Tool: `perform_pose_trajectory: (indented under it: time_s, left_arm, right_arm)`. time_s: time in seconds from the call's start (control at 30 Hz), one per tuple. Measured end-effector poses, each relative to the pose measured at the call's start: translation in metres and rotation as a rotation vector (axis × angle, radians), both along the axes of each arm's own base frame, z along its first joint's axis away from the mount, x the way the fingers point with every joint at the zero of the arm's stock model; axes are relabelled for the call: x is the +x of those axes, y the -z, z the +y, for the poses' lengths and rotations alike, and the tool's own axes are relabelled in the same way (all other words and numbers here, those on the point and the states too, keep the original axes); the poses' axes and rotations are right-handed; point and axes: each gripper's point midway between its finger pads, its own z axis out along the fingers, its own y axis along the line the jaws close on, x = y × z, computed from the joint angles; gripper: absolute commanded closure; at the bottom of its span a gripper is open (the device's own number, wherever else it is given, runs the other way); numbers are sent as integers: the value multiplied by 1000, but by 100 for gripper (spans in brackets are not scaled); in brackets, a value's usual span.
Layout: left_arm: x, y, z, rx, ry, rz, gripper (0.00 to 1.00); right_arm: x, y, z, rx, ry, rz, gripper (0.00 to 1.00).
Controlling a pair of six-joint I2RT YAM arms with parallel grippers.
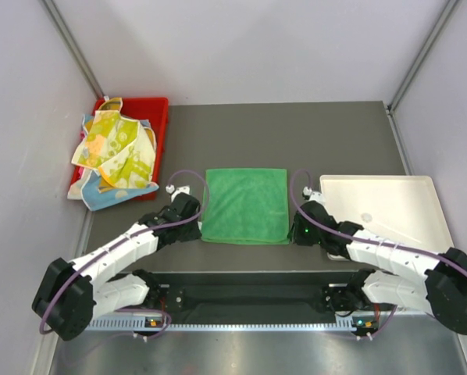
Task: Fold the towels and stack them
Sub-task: Fold the towel
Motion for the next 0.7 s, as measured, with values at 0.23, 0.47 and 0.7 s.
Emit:
perform_pose_trajectory:
  time_s: [0.23,0.47,0.7]
  left_arm:
    - [10,-17,-4,-7,-7,-31,54]
    - [81,-72,-21,-14,-38,-179,59]
    - [167,-49,-7,20,-87,-148,65]
  right_arm:
    - [11,-21,-4,-40,-3,-31,70]
    - [89,-88,10,-32,33,-168,69]
    - [164,-81,-1,-106,74,-172,67]
